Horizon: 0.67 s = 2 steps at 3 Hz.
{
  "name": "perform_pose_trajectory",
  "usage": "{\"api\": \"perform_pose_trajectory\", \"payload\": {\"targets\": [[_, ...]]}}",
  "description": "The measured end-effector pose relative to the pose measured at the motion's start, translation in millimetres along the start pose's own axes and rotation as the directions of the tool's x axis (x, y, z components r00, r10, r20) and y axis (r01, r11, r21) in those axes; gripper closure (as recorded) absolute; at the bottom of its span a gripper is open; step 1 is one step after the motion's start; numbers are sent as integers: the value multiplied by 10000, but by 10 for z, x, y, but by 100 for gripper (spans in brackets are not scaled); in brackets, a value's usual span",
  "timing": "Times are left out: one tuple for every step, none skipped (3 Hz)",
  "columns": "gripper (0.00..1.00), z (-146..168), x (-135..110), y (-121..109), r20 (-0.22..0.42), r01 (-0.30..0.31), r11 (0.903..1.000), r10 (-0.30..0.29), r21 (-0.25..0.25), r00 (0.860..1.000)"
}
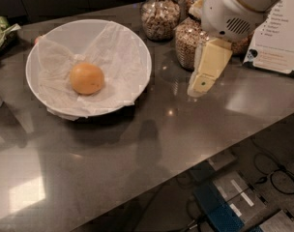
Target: Pick orange from white bowl
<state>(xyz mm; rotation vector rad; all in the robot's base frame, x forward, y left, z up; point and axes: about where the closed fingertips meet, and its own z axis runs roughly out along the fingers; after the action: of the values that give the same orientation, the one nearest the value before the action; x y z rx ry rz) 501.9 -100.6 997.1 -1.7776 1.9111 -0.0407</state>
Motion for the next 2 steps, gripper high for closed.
{"api": "perform_pose_trajectory", "payload": {"targets": [[0,92,-60,-20,215,-86,10000,86,20,9997],[0,521,-482,-143,1613,-264,9990,318,-356,9864]]}}
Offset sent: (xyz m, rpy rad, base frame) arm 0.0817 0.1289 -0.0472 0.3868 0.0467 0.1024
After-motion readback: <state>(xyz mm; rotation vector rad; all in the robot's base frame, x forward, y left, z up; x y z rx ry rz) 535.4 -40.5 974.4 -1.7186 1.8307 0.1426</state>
